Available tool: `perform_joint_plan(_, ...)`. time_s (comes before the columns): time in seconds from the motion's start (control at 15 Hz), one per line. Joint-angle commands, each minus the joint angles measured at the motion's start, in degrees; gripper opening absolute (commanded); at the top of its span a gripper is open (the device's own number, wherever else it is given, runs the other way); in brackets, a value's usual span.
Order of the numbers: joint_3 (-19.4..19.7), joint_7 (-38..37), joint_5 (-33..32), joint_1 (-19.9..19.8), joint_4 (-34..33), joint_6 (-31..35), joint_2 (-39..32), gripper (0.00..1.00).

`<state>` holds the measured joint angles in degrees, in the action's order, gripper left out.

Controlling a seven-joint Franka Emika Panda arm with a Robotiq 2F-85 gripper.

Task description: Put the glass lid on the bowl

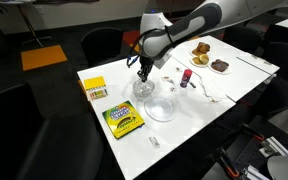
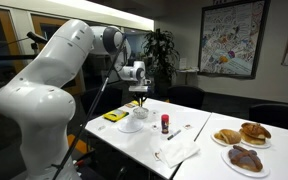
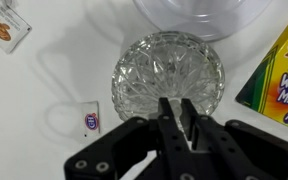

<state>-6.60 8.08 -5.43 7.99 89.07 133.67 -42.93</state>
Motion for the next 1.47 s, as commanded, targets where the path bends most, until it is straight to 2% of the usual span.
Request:
perform_joint_plan(0.0, 0.80, 0.65, -1.76, 0.84, -0.97, -0.05, -0.63, 0.04)
perform_joint_plan(0.4, 0.25, 1.43, -2.65, 0.66, -0.86, 0.01, -0.71, 0.04)
perform_joint_plan(0.47, 0.11, 1.67, -2.49, 0.53, -0.79, 0.07, -0.71, 0.41)
perform_joint_plan(0.6, -0.41, 2.67, -2.08, 0.14, -0.42, 0.39, -0.51, 0.47)
perform_joint_plan(1.07, -3.07, 8.11, -0.48, -1.26, 2.64, 1.03, 4.55, 0.96)
perform_joint_plan(1.13, -3.38, 8.68, -0.11, -1.53, 2.98, 0.61, 5.61, 0.99)
perform_joint_plan(1.4, -3.63, 9.71, 1.48, -2.07, 4.07, -1.32, 9.41, 1.00)
